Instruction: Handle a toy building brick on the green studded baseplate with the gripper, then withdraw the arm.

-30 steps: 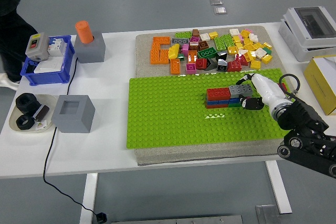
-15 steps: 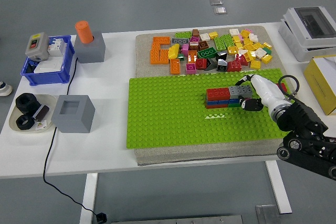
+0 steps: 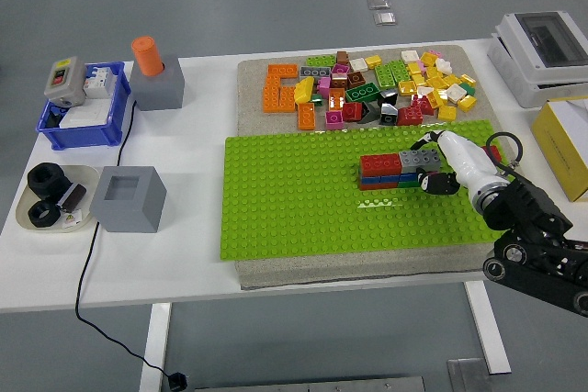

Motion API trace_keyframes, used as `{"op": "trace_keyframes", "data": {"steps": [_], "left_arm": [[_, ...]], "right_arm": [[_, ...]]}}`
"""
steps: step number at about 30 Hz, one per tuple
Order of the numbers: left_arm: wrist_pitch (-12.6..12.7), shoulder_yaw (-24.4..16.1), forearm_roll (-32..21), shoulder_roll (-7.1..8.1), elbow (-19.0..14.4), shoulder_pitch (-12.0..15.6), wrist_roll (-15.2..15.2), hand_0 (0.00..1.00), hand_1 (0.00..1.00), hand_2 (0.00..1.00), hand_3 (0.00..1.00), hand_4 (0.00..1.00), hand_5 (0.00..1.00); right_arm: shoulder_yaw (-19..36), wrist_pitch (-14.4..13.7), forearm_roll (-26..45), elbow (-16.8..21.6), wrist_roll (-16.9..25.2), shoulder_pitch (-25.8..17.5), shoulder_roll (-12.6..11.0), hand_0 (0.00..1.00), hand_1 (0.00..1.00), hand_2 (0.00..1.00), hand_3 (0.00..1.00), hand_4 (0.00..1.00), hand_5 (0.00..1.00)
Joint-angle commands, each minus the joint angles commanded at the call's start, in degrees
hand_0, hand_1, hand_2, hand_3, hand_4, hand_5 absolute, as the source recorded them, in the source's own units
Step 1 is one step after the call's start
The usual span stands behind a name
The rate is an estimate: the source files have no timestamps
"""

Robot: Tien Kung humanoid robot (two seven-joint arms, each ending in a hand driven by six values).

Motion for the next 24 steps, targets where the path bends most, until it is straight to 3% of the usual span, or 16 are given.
{"op": "trace_keyframes", "data": {"steps": [12,13,19,20,24], "left_arm": [[0.1,-0.1,0.1,0.01,0.0,0.0,-0.2,0.831,0.875,0.818,0.707,0.876,0.595],[0.1,-0.2,0.1,0.02,0.0,0.0,-0.2,0.831,0.875,0.818,0.707,0.875,0.596],[0.1,-0.3,0.3,0.06,0.0,-0.2,-0.2,0.831,0.875,0.818,0.707,0.875,0.596],[0.1,-0.3,0.3,0.06,0.0,-0.2,-0.2,0.831,0.875,0.818,0.705,0.875,0.596],[0.2,-0.4,0.4,0.13,0.0,-0.2,-0.2,0.831,0.875,0.818,0.705,0.875,0.596]], "right_arm": [[0.1,-0.1,-0.1,0.1,-0.1,-0.4,0.0,0.998,0.92,0.908,0.415,0.534,0.002],[0.1,-0.1,0.0,0.1,0.0,-0.4,0.1,0.998,0.921,0.912,0.552,0.57,0.002],[0.0,0.0,0.3,0.1,0.0,-0.4,0.1,0.998,0.921,0.912,0.552,0.57,0.002],[0.0,0.0,0.3,0.1,0.0,-0.4,0.1,0.998,0.921,0.919,0.661,0.55,0.002],[-0.1,0.0,0.5,0.2,0.1,-0.4,0.1,0.998,0.921,0.919,0.661,0.55,0.002]]}}
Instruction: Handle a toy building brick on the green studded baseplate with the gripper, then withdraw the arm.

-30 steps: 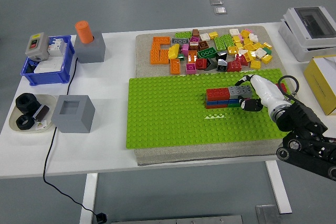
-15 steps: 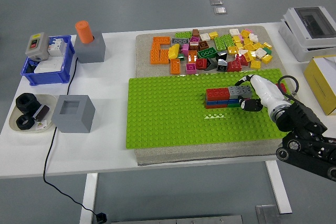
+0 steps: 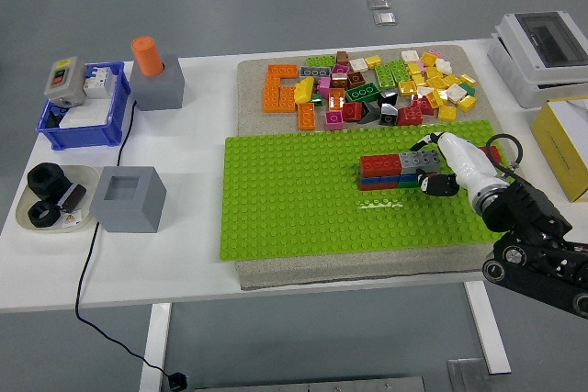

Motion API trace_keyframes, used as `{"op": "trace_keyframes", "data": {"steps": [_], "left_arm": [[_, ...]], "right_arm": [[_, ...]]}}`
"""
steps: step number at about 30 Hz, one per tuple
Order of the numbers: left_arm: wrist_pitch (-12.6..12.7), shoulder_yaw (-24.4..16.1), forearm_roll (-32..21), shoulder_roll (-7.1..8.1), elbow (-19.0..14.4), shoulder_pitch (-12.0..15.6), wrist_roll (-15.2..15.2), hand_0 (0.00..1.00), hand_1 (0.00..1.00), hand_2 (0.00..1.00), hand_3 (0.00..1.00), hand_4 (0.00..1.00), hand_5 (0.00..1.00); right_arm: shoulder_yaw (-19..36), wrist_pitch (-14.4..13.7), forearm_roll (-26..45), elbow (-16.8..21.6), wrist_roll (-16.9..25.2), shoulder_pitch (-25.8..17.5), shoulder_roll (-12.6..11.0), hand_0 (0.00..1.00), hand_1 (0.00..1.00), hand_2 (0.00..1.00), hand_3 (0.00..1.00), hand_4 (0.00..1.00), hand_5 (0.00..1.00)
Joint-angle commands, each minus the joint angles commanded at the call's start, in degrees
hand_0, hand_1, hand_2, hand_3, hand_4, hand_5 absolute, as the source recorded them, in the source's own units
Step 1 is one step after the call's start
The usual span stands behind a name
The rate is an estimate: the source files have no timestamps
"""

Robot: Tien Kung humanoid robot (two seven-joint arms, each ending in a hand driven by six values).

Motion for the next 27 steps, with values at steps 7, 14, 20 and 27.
{"op": "trace_keyframes", "data": {"steps": [7,14,20,27], "left_arm": [[0.0,0.0,0.0,0.03,0.0,0.0,0.0,0.831,0.875,0.818,0.706,0.874,0.596],[0.0,-0.1,0.0,0.04,0.0,0.0,0.1,0.831,0.874,0.818,0.705,0.871,0.595],[0.0,0.0,0.0,0.04,-0.1,0.0,0.2,0.831,0.875,0.818,0.706,0.871,0.593],[0.0,-0.1,0.1,0.05,-0.1,0.1,0.2,0.831,0.874,0.818,0.705,0.868,0.591]], "right_arm": [[0.0,0.0,0.2,0.0,0.0,0.0,0.0,0.998,0.921,0.925,0.669,0.522,0.002],[-0.1,-0.1,0.3,0.0,0.1,0.0,0.0,0.998,0.921,0.926,0.679,0.514,0.012],[-0.1,-0.1,0.4,0.0,0.2,-0.1,0.1,0.998,0.922,0.93,0.685,0.528,0.014],[-0.1,0.0,0.6,0.0,0.3,-0.1,0.0,0.998,0.927,0.939,0.69,0.562,0.011]]}}
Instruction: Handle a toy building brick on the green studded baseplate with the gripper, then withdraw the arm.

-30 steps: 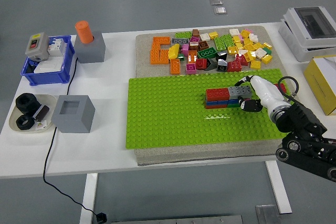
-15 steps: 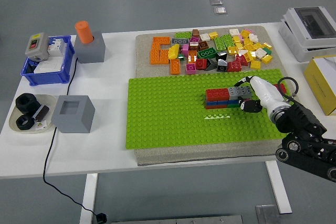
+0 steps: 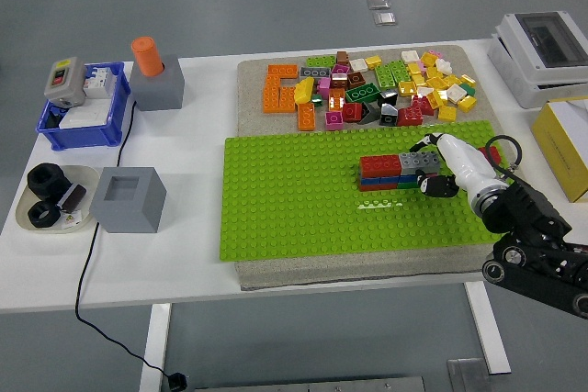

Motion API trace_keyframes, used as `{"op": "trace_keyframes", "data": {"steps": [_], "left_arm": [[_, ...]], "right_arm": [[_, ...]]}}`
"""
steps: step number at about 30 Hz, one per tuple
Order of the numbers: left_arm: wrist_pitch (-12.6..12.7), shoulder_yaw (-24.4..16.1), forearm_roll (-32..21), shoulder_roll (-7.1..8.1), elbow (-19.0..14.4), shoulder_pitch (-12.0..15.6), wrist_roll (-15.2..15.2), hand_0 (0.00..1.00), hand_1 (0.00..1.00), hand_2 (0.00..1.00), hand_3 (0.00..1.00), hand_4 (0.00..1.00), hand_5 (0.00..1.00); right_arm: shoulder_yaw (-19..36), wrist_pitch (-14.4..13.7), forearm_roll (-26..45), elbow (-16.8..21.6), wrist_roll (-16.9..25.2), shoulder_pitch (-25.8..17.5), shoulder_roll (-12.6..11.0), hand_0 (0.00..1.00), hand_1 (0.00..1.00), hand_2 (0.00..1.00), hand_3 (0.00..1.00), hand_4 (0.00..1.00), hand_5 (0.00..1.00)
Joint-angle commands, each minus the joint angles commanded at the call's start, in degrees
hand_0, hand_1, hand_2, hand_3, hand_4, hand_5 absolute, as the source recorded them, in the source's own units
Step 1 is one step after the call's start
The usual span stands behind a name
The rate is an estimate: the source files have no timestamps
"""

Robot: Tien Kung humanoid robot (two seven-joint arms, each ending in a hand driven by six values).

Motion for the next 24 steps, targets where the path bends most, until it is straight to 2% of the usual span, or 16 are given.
{"op": "trace_keyframes", "data": {"steps": [9,10,15,16,22,23,24], "left_arm": [[0.0,0.0,0.0,0.01,0.0,0.0,0.0,0.831,0.874,0.818,0.703,0.868,0.591],[0.0,0.0,0.0,0.01,0.0,0.0,0.0,0.831,0.874,0.818,0.702,0.867,0.59],[0.0,0.0,0.1,0.03,0.0,-0.1,0.0,0.831,0.874,0.818,0.702,0.867,0.59],[0.0,0.0,0.1,0.04,0.0,-0.1,-0.1,0.831,0.875,0.818,0.701,0.866,0.589],[0.0,-0.1,0.3,0.11,0.0,-0.1,0.0,0.831,0.875,0.818,0.701,0.866,0.589],[0.0,-0.1,0.3,0.11,0.0,-0.1,0.0,0.831,0.875,0.818,0.701,0.866,0.589],[0.0,-0.1,0.3,0.11,0.0,-0.1,-0.1,0.831,0.875,0.818,0.701,0.866,0.589]], "right_arm": [[0.0,0.3,0.5,0.0,0.1,0.0,-0.1,0.998,0.929,0.946,0.706,0.597,0.016],[0.0,0.3,0.5,0.0,0.0,0.0,-0.1,0.998,0.932,0.948,0.712,0.636,0.036],[0.1,0.4,0.8,0.0,0.0,0.0,-0.2,0.998,0.932,0.948,0.712,0.636,0.036],[0.1,0.4,0.9,0.0,0.0,0.0,-0.2,0.998,0.933,0.951,0.729,0.704,0.099],[0.2,0.6,1.1,0.0,-0.1,-0.1,-0.3,0.998,0.933,0.951,0.729,0.704,0.099],[0.2,0.6,1.1,0.0,-0.1,-0.1,-0.4,0.998,0.935,0.955,0.766,0.771,0.156],[0.2,0.6,1.2,0.0,-0.1,-0.1,-0.4,0.998,0.935,0.955,0.766,0.771,0.156]]}}
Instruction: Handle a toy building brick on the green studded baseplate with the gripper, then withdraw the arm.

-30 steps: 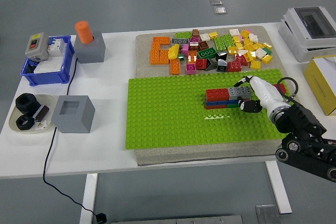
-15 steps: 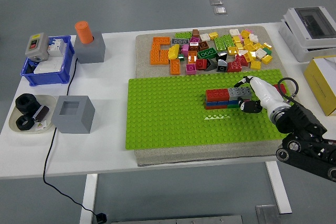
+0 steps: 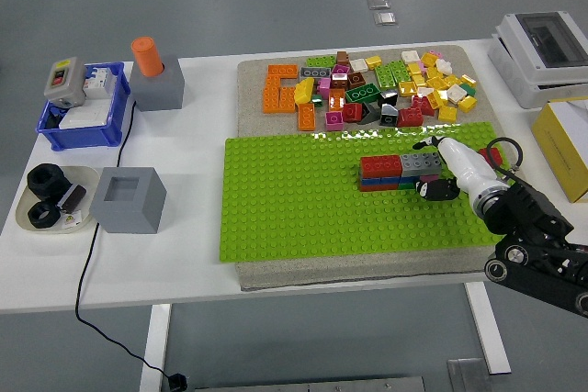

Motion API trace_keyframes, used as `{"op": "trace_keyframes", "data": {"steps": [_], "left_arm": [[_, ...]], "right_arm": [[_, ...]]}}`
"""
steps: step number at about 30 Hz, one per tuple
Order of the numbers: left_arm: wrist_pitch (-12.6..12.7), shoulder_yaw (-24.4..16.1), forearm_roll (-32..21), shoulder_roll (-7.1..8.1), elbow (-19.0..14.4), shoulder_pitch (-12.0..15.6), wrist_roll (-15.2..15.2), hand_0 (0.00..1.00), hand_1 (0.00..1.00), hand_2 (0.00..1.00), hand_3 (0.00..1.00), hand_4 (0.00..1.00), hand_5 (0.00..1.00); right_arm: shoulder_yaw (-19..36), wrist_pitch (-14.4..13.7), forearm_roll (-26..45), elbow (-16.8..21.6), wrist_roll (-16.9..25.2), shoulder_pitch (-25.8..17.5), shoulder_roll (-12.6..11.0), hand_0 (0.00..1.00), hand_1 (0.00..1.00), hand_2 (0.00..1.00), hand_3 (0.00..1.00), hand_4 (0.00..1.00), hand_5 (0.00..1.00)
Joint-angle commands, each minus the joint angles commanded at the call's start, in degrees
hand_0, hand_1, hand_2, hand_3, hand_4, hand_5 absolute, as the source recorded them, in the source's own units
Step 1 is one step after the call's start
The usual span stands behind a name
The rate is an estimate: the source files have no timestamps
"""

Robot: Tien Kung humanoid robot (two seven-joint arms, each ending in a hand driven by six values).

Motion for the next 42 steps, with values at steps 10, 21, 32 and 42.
{"op": "trace_keyframes", "data": {"steps": [10,21,32,42], "left_arm": [[0.0,0.0,0.0,-0.06,0.0,0.1,0.0,0.831,0.875,0.818,0.7,0.865,0.588],[0.0,0.1,-0.2,-0.04,0.0,0.2,0.0,0.831,0.877,0.817,0.698,0.865,0.586],[0.1,0.0,-0.4,-0.07,-0.1,0.3,0.0,0.831,0.876,0.816,0.698,0.866,0.586],[0.2,0.2,-0.6,-0.02,-0.1,0.4,-0.1,0.831,0.876,0.816,0.698,0.866,0.587]], "right_arm": [[0.3,0.1,0.4,0.4,0.1,0.0,-0.5,0.998,0.938,0.96,0.774,0.771,0.152],[3.8,0.3,-1.4,5.5,-0.1,-1.1,-4.3,0.998,0.942,0.966,0.79,0.824,0.195],[4.3,0.2,-2.2,9.4,0.6,-2.6,-6.5,0.998,0.945,0.967,0.68,0.751,0.271],[3.4,0.2,-2.0,8.7,0.8,-2.2,-5.9,0.998,0.943,0.966,0.654,0.607,0.24]]}}
